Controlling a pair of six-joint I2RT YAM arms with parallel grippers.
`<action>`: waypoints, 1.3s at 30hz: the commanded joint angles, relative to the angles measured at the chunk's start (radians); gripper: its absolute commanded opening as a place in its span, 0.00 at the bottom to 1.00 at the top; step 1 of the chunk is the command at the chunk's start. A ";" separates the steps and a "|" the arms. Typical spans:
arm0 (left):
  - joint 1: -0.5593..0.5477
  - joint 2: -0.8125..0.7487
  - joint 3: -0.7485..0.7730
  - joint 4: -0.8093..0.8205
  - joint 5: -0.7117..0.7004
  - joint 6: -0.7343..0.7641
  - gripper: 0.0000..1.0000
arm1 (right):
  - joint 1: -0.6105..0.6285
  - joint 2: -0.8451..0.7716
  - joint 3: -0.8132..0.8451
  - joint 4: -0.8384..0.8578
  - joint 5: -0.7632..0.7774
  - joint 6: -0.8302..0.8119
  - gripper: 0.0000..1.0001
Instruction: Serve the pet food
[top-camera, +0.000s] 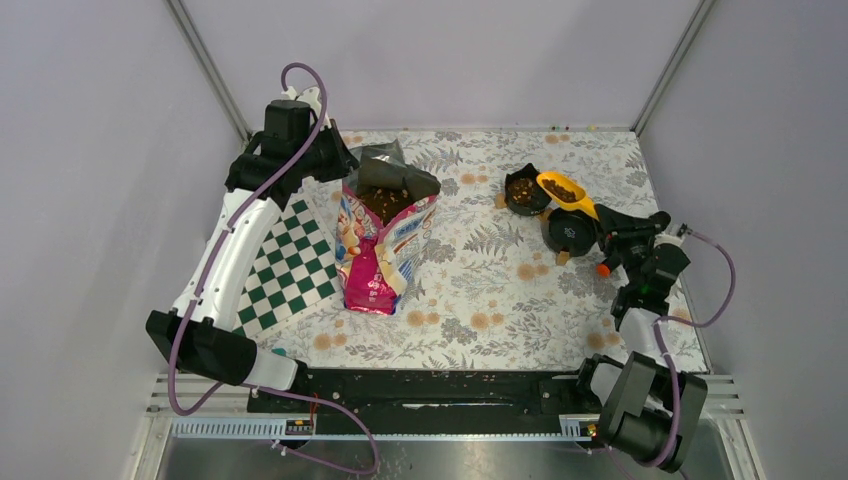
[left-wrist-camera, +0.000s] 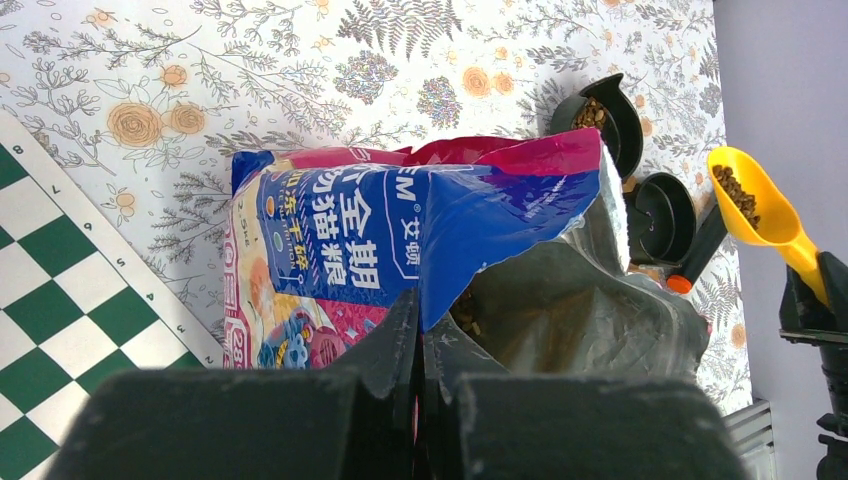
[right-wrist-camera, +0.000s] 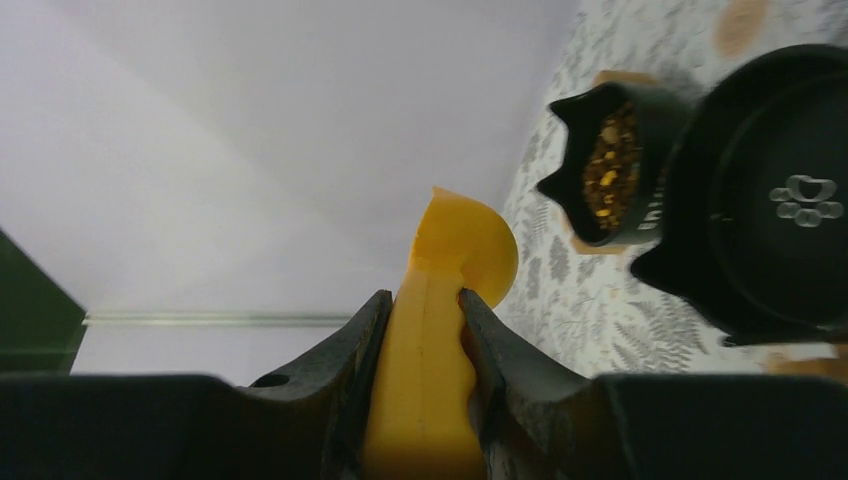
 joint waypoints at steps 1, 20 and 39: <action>0.002 -0.072 0.005 0.119 0.038 -0.015 0.00 | -0.080 -0.052 -0.050 -0.023 -0.002 -0.072 0.00; 0.002 -0.078 0.029 0.093 -0.013 0.027 0.00 | -0.116 -0.103 -0.125 -0.291 0.219 -0.193 0.00; 0.003 -0.080 0.021 0.093 -0.031 0.038 0.00 | -0.115 -0.079 0.268 -0.903 0.320 -0.680 0.00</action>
